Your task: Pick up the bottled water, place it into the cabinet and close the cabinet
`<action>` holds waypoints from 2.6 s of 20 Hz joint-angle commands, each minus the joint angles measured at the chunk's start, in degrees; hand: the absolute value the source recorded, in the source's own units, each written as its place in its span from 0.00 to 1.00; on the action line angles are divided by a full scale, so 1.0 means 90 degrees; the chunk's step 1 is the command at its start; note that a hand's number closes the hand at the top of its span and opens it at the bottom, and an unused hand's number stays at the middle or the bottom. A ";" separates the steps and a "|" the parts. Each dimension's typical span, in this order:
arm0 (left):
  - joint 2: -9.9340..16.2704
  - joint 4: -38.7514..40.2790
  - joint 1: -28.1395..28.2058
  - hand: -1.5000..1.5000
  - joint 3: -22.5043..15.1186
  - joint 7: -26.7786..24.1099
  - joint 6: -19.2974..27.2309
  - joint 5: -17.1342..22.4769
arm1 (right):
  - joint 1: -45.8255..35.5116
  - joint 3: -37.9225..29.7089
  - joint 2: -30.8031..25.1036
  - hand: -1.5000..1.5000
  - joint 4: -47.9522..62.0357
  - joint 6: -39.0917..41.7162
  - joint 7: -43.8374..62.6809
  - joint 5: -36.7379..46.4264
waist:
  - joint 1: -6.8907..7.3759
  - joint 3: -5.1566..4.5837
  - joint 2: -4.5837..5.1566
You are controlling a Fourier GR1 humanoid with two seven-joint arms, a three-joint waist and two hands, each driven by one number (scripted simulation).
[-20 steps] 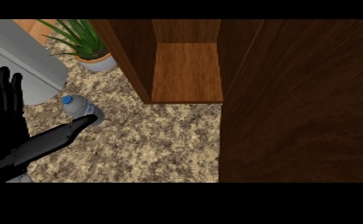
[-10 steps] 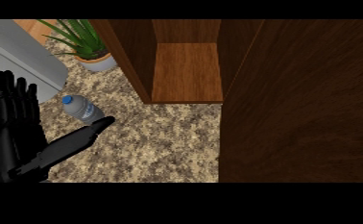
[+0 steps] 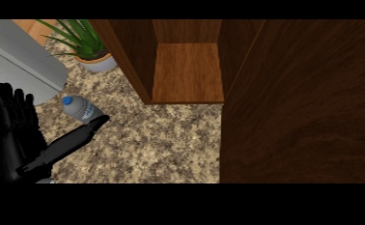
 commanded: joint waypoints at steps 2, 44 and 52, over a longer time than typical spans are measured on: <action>-0.0008 0.0831 -0.0217 0.00 0.0461 -0.0596 0.0156 0.0258 | 0.0608 -0.0040 -0.0035 0.00 -0.0743 0.0181 -0.0076 -0.0109 | -0.0003 0.0001 0.0006; 0.0800 0.9905 -0.2680 1.00 0.3503 -0.7514 -0.3270 0.3788 | 0.2326 -0.0121 -0.0227 0.00 -0.1010 0.0977 -0.1429 -0.0292 | -0.0129 -0.0024 0.0077; 0.0790 1.0557 -0.3131 1.00 0.3574 -0.7845 -0.3798 0.3958 | 0.2995 0.0257 -0.0071 0.00 -0.1018 0.1232 -0.1943 0.0185 | -0.0171 -0.0018 0.0043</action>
